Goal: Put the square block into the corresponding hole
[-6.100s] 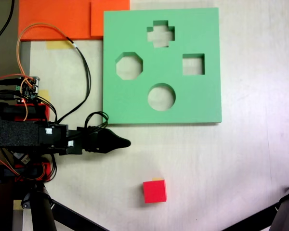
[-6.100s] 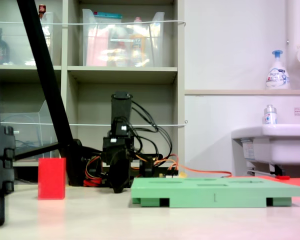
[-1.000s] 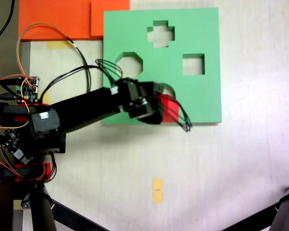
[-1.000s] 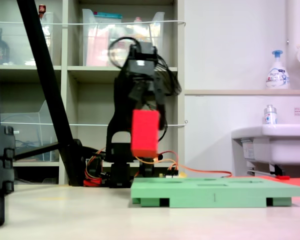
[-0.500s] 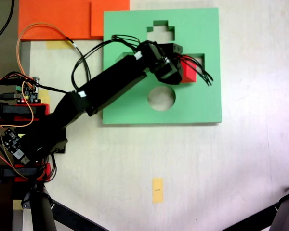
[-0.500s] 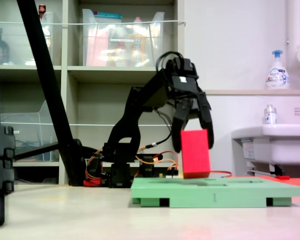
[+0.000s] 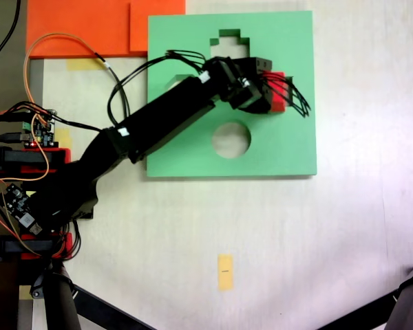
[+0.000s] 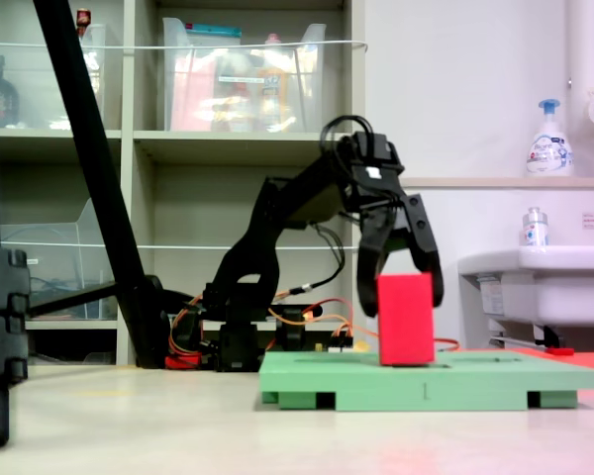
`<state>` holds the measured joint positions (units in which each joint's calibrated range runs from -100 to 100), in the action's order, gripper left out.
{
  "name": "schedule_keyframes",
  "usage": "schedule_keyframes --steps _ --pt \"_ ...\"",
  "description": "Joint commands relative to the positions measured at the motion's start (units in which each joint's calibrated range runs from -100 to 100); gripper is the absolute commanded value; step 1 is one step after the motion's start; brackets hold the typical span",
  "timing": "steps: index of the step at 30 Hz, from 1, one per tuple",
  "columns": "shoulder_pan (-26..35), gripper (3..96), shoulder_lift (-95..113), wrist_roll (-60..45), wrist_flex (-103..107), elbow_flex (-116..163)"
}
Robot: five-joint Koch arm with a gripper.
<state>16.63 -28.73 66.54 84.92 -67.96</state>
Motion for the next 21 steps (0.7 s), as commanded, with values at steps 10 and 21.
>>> schedule_keyframes --steps 10,21 --pt "0.98 35.5 -1.3 0.2 -9.86 -3.93" --pt "-0.49 37.0 -0.6 -1.81 -9.38 -4.03"
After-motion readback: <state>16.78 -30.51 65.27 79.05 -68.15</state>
